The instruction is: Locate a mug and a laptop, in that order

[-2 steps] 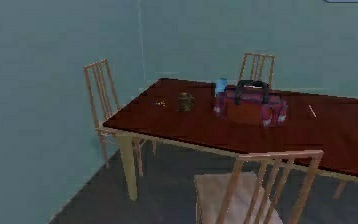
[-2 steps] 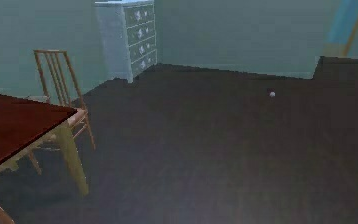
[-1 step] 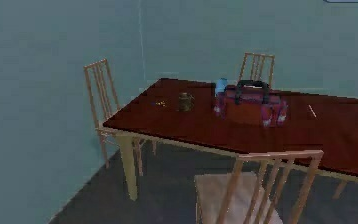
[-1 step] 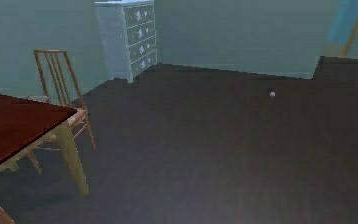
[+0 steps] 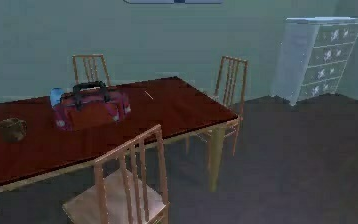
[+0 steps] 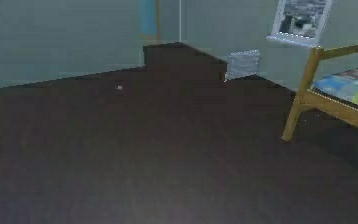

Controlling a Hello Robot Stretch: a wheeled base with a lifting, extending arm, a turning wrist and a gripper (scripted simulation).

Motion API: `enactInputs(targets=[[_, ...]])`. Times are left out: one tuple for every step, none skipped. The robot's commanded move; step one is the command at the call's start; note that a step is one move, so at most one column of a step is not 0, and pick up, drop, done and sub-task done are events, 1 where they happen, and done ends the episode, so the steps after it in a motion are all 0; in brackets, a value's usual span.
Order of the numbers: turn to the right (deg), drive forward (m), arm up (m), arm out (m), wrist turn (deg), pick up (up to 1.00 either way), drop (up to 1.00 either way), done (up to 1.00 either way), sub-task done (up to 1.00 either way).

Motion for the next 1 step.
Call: enactInputs(targets=[[45.0, 0.0, 0.0, 0.0, 0.0, 0.0, 0.0, 0.0, 0.0]])
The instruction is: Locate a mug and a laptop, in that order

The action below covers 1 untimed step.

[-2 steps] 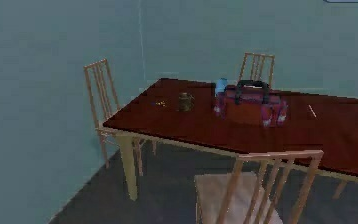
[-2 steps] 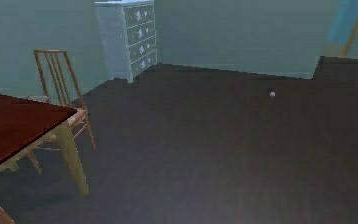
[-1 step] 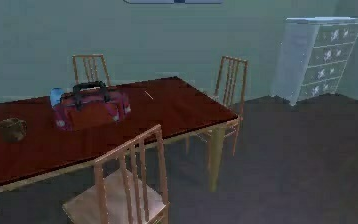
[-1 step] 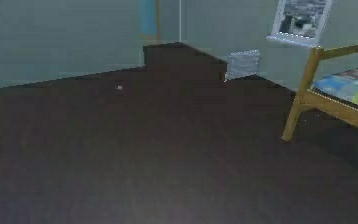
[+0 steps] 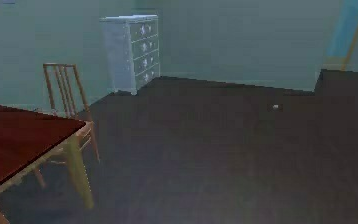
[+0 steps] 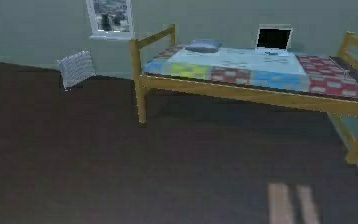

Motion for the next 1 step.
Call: enactInputs(targets=[[42.0, 0.0, 0.0, 0.0, 0.0, 0.0, 0.0, 0.0, 0.0]])
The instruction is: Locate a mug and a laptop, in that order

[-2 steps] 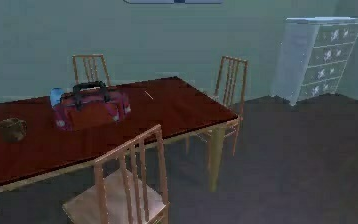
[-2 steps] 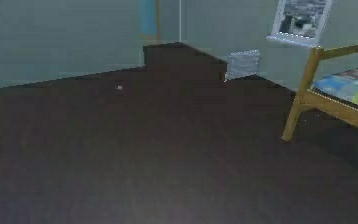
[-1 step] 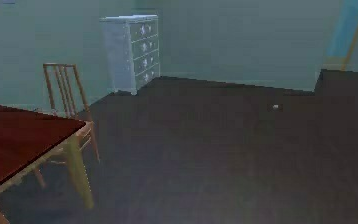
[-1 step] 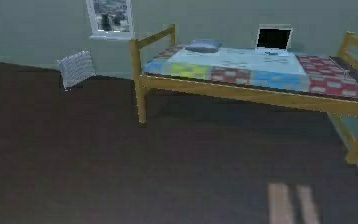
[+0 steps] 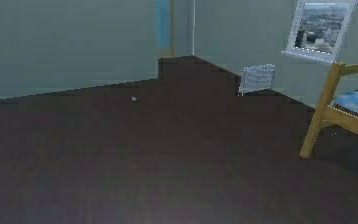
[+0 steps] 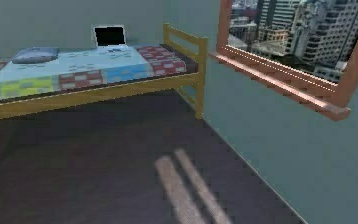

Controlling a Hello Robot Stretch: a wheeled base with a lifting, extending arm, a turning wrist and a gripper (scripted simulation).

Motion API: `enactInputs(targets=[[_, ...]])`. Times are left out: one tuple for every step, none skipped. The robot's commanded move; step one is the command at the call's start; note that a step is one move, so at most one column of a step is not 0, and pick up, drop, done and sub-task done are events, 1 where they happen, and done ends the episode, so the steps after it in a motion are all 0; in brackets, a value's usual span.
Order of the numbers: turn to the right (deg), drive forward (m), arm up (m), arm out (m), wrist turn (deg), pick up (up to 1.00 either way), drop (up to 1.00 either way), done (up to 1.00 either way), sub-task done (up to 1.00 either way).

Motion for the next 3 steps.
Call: enactInputs(targets=[[0.0, 1.0, 0.0, 0.0, 0.0, 0.0, 0.0, 0.0, 0.0], [0.0, 1.0, 0.0, 0.0, 0.0, 0.0, 0.0, 0.0, 0.0], [0.0, 1.0, 0.0, 0.0, 0.0, 0.0, 0.0, 0.0, 0.0]])
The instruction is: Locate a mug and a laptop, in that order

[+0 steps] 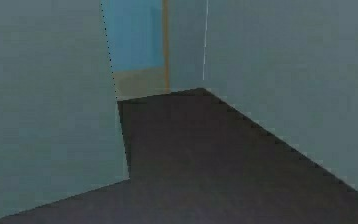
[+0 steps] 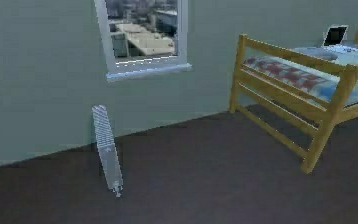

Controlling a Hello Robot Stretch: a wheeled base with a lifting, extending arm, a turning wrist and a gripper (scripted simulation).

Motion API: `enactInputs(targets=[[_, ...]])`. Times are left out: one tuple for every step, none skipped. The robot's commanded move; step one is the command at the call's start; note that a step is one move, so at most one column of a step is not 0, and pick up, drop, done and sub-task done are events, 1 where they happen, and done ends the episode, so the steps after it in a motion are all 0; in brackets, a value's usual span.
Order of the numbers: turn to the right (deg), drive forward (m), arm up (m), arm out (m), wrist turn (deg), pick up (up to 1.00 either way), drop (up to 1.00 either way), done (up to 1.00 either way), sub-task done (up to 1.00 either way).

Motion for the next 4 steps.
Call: enactInputs(targets=[[0.0, 1.0, 0.0, 0.0, 0.0, 0.0, 0.0, 0.0, 0.0], [6.0, 0.0, 0.0, 0.0, 0.0, 0.0, 0.0, 0.0, 0.0], [0.0, 0.45, 0.0, 0.0, 0.0, 0.0, 0.0, 0.0, 0.0], [-24.0, 0.0, 0.0, 0.0, 0.0, 0.0, 0.0, 0.0, 0.0]])
